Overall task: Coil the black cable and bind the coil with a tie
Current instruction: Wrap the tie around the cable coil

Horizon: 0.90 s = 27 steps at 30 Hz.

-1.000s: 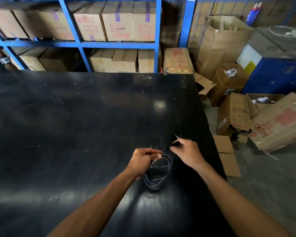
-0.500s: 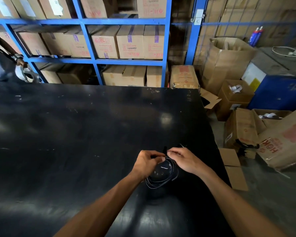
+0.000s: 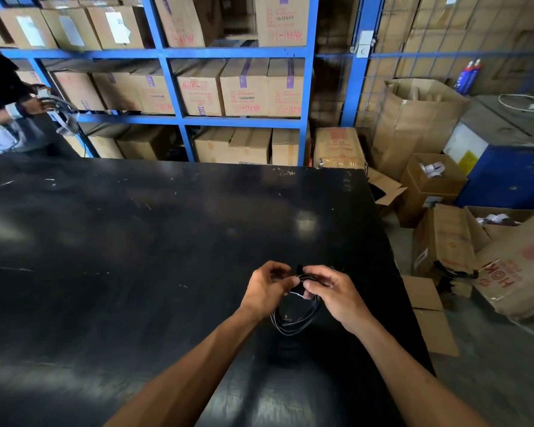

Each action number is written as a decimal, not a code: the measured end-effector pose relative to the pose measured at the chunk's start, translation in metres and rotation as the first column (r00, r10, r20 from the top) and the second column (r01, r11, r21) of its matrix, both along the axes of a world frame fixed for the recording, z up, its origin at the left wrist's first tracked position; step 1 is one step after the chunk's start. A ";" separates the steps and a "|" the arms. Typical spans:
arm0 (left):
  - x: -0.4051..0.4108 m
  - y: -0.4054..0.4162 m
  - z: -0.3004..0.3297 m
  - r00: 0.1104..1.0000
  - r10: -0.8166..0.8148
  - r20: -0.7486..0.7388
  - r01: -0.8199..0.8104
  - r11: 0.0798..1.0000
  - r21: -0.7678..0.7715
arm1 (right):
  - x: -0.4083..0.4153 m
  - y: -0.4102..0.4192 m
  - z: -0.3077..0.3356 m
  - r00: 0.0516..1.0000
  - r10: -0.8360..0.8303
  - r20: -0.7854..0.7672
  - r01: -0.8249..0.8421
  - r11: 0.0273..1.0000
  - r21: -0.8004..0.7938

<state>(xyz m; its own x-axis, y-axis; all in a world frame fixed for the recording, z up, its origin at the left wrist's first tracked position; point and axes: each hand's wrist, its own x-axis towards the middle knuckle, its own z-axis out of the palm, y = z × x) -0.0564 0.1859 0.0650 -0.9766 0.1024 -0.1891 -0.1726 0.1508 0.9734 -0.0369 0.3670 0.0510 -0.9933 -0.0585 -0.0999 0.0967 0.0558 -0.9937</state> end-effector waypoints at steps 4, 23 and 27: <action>-0.005 -0.005 0.003 0.989 -0.151 0.007 0.151 0.989 -0.002 | 0.000 0.001 0.000 1.000 0.030 -0.006 -0.030 0.999 0.012; -0.014 0.002 0.006 0.968 -0.034 0.248 -0.054 0.939 0.338 | 0.003 0.011 0.002 0.828 0.285 -0.483 0.110 0.761 0.639; -0.013 -0.001 0.002 0.978 -0.040 0.204 -0.019 0.960 0.279 | 0.001 0.018 0.008 0.832 0.302 -0.466 0.063 0.782 0.619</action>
<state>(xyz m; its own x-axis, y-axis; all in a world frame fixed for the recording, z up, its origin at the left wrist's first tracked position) -0.0699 0.1851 0.0672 -0.9181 0.1898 -0.3480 -0.3730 -0.1171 0.9204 -0.0356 0.3848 0.0595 -0.8848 -0.2912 0.3637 -0.4644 0.6141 -0.6382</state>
